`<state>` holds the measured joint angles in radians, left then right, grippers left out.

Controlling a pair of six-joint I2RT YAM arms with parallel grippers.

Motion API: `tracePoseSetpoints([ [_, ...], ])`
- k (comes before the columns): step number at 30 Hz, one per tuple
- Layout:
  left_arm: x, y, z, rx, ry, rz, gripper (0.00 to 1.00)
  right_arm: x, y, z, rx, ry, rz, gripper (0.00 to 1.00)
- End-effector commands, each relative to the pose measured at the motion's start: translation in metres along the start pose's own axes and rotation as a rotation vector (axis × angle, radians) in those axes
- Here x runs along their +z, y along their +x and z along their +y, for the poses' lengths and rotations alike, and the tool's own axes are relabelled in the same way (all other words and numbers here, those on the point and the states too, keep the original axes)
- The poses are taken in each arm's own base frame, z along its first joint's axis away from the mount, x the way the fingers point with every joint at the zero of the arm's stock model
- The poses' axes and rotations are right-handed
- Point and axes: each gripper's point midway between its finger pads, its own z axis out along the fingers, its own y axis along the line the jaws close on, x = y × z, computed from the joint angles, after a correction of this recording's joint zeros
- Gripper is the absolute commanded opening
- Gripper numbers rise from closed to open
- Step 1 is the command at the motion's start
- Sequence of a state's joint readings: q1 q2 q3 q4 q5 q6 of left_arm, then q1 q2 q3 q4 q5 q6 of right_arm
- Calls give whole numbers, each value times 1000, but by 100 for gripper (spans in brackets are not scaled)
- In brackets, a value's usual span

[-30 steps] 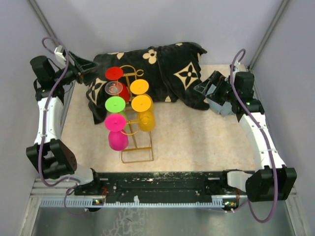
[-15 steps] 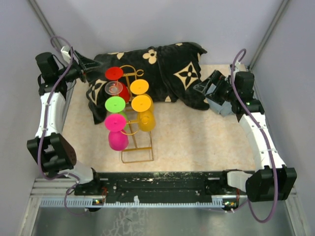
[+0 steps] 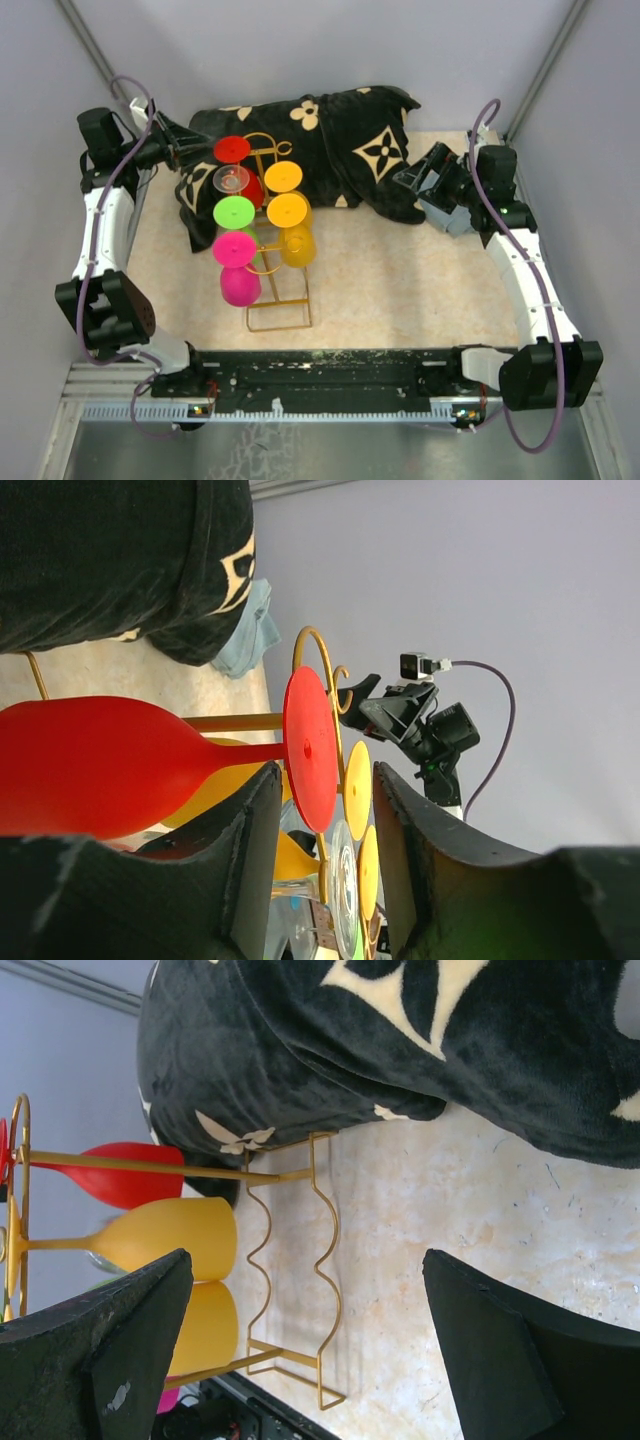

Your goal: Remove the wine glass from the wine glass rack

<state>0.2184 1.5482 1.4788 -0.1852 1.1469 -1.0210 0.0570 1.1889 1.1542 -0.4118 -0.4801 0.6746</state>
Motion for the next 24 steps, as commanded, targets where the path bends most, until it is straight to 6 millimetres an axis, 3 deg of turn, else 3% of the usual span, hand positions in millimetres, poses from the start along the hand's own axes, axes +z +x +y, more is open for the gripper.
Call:
tracePoseSetpoints([
  [1,-1,8,-4,10,14,34,45,-8,-17,22,-45,-56,-63,98],
  [12,-2,15,-1,2,12,61,35,-5,-15,17,-44,-50,-58,98],
  [17,-2,15,0,-1,12,67,22,-4,-15,17,-42,-51,-58,98],
  [24,-1,15,4,-10,10,76,19,-3,-15,16,-41,-48,-58,98],
])
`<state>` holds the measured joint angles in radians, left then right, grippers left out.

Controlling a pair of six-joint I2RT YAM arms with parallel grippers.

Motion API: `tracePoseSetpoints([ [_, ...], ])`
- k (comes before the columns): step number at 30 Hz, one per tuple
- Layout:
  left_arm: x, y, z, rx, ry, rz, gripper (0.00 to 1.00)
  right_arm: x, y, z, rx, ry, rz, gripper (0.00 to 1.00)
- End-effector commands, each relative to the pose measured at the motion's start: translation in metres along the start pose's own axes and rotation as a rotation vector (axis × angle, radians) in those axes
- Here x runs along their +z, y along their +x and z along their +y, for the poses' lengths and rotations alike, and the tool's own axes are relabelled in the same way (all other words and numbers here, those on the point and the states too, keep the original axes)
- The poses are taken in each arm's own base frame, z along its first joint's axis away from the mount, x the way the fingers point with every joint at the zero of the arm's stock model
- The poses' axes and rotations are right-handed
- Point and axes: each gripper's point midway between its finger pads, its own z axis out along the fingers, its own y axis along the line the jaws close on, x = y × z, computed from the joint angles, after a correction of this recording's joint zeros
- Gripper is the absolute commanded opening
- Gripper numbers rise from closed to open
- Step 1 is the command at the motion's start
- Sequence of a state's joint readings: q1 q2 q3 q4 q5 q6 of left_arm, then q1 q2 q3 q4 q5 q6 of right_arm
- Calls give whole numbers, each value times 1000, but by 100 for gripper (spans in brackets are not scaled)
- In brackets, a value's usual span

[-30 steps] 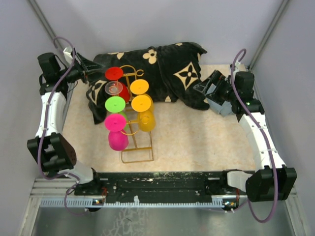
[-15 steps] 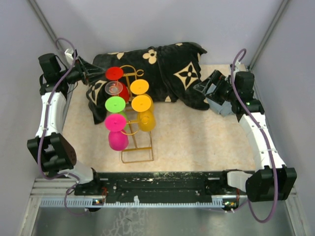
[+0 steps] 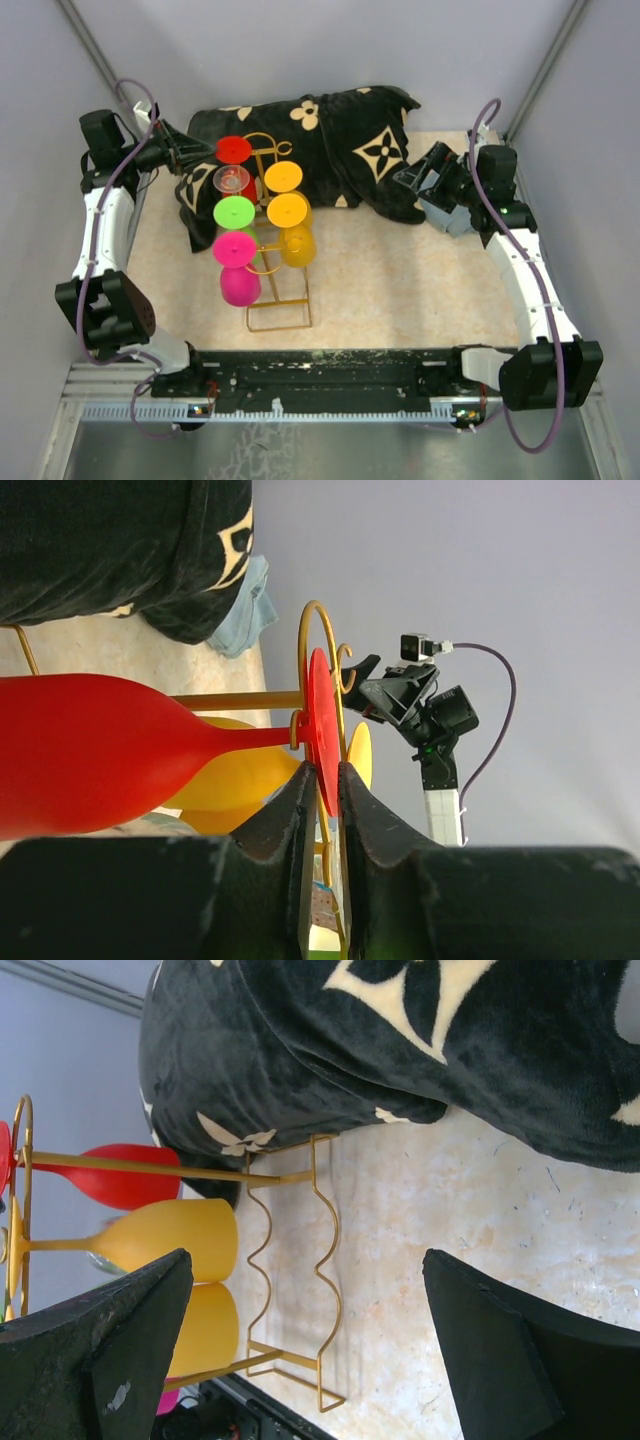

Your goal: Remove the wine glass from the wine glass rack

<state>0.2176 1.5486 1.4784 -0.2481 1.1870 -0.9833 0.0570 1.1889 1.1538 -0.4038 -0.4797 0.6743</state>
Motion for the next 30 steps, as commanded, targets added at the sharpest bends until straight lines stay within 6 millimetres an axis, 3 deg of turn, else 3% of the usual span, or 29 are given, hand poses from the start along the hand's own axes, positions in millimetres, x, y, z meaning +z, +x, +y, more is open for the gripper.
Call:
tracePoseSetpoints([
  [1,1,5,2,11,10,30,19,-3,-14,14,-37,-44,-54,98],
  [10,4,3,8,-4,8,48,25,-1,-11,13,-31,-43,-50,98],
  [16,4,1,10,-7,8,50,16,0,-12,12,-29,-43,-52,98],
  [26,4,-2,2,6,13,46,16,2,-10,10,-23,-46,-45,98],
  [30,4,-3,1,9,14,44,0,3,-10,11,-25,-53,-44,98],
])
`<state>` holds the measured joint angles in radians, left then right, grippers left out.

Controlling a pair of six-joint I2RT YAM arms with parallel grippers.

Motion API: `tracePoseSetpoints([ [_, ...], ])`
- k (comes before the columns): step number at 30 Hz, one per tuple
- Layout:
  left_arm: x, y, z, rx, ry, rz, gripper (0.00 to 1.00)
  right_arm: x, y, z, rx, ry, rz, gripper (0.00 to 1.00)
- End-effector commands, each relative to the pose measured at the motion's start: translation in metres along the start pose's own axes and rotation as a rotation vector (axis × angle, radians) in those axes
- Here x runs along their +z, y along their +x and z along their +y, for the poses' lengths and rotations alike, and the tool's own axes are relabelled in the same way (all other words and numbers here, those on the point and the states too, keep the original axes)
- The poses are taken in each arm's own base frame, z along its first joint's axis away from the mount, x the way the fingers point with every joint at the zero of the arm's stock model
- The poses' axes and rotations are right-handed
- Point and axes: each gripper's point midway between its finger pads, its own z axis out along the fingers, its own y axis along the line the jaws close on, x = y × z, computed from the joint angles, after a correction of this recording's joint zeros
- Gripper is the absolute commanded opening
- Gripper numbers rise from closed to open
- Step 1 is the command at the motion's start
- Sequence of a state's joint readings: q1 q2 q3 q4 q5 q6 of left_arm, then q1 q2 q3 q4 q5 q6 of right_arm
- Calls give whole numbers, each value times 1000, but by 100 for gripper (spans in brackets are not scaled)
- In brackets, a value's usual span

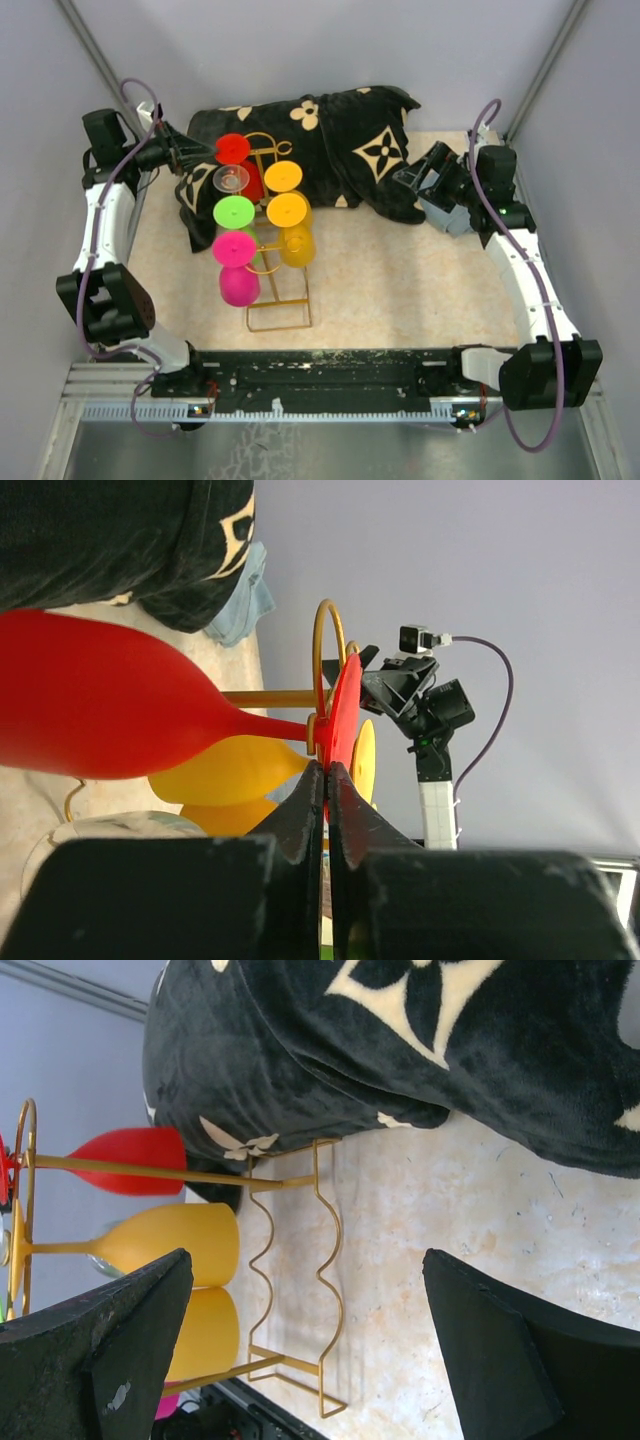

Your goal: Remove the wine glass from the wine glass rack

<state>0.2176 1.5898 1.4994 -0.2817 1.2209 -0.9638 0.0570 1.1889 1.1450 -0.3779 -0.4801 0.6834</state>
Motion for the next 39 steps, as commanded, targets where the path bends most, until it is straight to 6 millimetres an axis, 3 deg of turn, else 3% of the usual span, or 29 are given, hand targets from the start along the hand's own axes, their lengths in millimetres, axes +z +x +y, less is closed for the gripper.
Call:
tracePoseSetpoints([
  [1,1,-3,-8,41,11,4,0,2,-8,10,-24,-44,-31,98],
  [14,-8,-11,-21,35,29,-16,0,1,-5,9,-19,-43,-29,98],
  [29,-13,-15,-17,0,23,-28,0,-2,-3,9,-19,-40,-28,98],
  [39,-27,-7,-15,-25,23,-42,0,-2,-1,7,-19,-36,-24,98],
])
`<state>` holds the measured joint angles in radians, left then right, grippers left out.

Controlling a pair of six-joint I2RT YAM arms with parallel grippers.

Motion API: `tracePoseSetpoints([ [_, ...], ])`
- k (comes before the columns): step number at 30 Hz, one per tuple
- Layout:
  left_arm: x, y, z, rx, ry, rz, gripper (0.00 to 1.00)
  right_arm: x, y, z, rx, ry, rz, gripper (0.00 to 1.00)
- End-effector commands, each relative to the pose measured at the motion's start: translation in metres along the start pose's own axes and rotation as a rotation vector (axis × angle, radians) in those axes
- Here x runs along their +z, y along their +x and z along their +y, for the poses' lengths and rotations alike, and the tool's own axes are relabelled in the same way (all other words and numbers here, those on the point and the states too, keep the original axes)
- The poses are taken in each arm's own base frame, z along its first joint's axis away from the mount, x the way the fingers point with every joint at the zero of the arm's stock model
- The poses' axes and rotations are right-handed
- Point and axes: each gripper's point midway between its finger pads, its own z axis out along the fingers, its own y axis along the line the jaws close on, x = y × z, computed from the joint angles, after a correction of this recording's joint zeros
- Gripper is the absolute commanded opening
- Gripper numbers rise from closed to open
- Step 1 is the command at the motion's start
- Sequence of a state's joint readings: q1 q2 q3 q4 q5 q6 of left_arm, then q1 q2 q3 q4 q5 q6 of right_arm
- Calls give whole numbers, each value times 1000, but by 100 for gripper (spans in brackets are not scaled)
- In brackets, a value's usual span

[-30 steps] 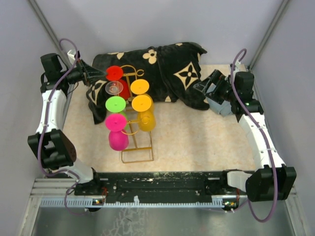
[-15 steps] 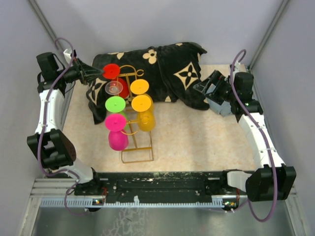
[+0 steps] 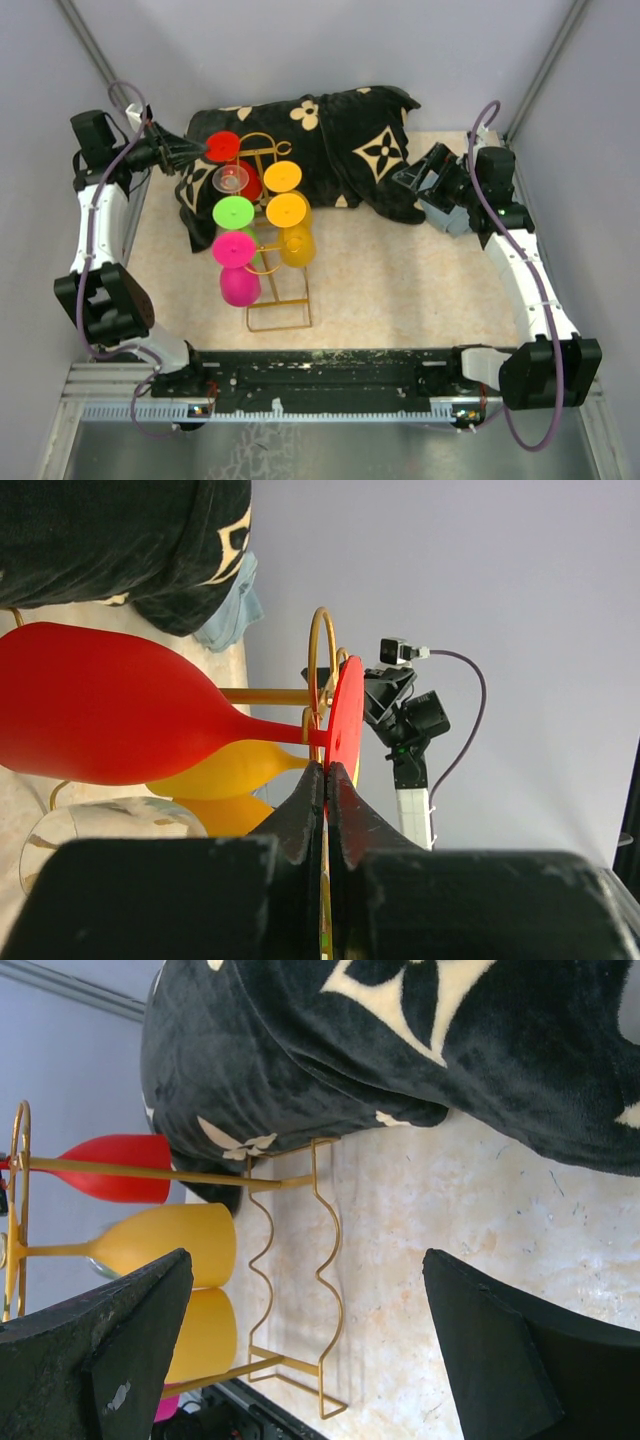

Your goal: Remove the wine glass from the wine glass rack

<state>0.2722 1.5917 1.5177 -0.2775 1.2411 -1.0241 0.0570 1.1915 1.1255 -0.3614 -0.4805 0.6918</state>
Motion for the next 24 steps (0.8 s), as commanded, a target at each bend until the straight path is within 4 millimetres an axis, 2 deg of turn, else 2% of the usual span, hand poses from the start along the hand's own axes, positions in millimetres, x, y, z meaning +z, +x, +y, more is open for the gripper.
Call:
tracePoseSetpoints([
  [1,-12,6,-10,22,19,-5,0,-6,-4,11,-30,-38,-28,98],
  [19,-20,14,-20,36,30,-4,0,-10,1,11,-32,-40,-20,98],
  [24,-30,6,-21,63,31,-38,0,-13,1,13,-38,-43,-23,98],
])
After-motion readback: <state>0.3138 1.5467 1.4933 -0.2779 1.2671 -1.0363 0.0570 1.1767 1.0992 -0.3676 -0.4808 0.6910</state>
